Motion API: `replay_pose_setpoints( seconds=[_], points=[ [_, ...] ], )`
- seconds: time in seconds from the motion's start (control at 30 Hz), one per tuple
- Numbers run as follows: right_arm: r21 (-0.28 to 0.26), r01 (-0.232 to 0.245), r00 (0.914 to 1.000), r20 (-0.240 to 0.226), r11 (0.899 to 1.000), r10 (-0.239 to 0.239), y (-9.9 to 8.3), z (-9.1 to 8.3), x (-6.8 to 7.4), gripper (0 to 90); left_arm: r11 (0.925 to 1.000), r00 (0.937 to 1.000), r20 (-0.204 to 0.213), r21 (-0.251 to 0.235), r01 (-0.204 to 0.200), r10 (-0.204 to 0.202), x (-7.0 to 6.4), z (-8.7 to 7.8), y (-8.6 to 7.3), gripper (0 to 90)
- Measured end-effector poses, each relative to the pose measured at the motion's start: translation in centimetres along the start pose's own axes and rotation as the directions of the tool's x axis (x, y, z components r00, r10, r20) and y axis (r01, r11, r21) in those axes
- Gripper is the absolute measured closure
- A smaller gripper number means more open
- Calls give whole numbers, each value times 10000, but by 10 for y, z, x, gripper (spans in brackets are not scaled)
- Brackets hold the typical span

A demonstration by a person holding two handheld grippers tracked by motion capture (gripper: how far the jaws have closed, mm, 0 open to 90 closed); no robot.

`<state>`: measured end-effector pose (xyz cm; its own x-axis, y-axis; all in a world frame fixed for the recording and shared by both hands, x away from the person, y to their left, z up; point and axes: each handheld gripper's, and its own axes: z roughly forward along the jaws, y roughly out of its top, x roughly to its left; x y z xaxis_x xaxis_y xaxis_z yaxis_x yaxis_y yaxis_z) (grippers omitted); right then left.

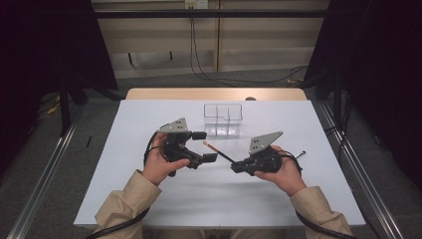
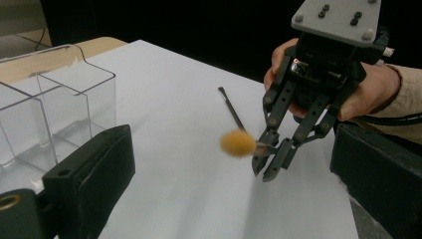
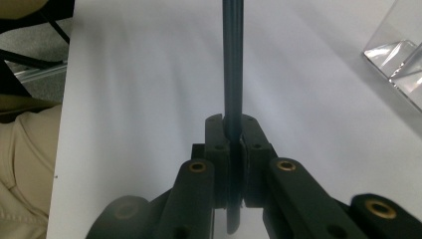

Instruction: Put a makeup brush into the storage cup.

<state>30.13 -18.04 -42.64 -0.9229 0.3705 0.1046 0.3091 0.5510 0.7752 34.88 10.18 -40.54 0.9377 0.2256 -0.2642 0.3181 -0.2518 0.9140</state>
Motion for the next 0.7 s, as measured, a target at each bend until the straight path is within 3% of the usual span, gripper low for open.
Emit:
replay_pose_setpoints(
  seconds=[0.2, 0.53, 0.7],
  points=[
    [-477, -132, 9999, 15, 9988, 133, 4, 3, 2, 852, 9996, 9999, -52, -267, -136, 134, -1, 1, 1, 42],
    [-1130, -315, 9992, 214, 9931, 341, 10, 8, 5, 851, 9984, 10000, -29, -571, -12, 10, -3, -2, 2, 102],
    [-1559, -512, 9981, 268, 9864, 560, 13, 7, 5, 851, 9964, 9999, 126, -844, 26, -16, -4, -3, 1, 179]
  ],
)
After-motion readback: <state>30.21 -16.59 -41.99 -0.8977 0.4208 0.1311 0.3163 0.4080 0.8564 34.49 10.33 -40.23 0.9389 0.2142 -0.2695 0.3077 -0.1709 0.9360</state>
